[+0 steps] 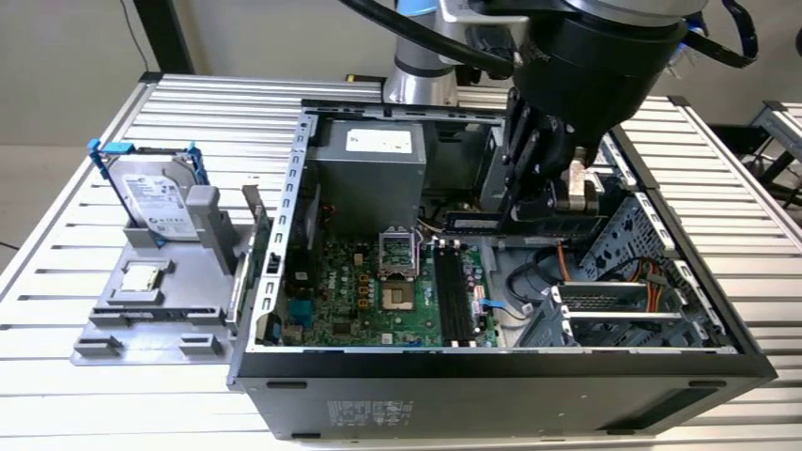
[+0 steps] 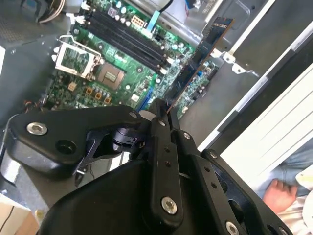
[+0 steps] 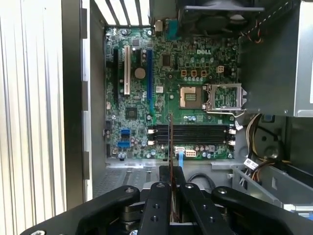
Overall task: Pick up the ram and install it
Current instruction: 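Pick up the ram and move it above insertion slot, then insert the ram into the slot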
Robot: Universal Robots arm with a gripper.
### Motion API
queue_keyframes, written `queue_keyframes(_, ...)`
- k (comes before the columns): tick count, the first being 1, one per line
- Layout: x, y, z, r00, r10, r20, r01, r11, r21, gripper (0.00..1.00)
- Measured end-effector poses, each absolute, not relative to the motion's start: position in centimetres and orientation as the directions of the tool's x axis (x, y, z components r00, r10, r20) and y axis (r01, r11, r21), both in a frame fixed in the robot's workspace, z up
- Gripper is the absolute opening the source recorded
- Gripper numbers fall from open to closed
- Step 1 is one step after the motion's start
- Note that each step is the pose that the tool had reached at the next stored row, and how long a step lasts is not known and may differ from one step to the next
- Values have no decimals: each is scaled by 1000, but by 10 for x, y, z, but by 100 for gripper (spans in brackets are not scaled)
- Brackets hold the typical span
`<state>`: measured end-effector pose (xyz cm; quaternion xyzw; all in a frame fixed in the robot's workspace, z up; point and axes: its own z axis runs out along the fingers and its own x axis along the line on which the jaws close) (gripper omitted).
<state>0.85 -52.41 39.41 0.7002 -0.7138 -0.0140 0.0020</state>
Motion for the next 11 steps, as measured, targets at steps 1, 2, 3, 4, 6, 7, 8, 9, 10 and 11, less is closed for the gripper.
queue_keyframes(1, 9, -524, 394, -21, -1000, -17, -1000, 20, 23, 0)
queue_keyframes(2, 9, -524, 394, -21, -1000, -17, -1000, 20, 23, 0)
queue_keyframes(3, 9, -524, 394, -21, -1000, -17, -1000, 20, 23, 0)
queue_keyframes(4, 9, -524, 394, -21, -1000, -17, -1000, 21, 23, 0)
queue_keyframes(6, 9, -523, 394, -21, -1000, -17, -1000, 21, 23, 0)
queue_keyframes(7, 9, -521, 394, -21, -1000, -17, -1000, 21, 23, 0)
queue_keyframes(8, 9, -518, 394, -22, -1000, -17, -1000, 21, 23, 0)
queue_keyframes(9, 9, -516, 394, -22, -1000, -17, -1000, 22, 23, 0)
queue_keyframes(10, 9, -513, 394, -23, -1000, -17, -999, 22, 23, 0)
queue_keyframes(11, 9, -510, 394, -23, -1000, -17, -999, 22, 23, 0)
